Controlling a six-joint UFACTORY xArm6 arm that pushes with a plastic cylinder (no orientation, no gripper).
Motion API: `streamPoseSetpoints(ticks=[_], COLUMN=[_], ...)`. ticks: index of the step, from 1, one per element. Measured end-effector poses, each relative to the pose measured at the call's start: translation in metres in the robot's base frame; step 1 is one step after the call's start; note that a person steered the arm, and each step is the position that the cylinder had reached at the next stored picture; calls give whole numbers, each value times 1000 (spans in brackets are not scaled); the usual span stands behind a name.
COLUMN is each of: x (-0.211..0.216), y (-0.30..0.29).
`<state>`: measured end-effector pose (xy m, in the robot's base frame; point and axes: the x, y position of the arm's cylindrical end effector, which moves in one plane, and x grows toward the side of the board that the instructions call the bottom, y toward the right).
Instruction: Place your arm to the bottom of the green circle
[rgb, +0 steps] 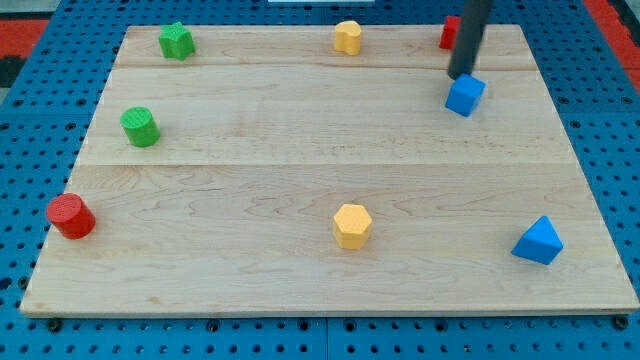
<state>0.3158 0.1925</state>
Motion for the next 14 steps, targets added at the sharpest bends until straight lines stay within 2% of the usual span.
streamPoseSetpoints(ticks=[1, 2, 3, 4, 5, 6, 7, 8, 9, 10, 11, 12, 13, 14], x=[48, 47, 39, 102, 120, 117, 124, 135, 129, 165, 188, 195, 163, 109], y=[1, 1, -52, -77, -53, -24, -34, -99, -212, -162, -173, -191, -210, -300])
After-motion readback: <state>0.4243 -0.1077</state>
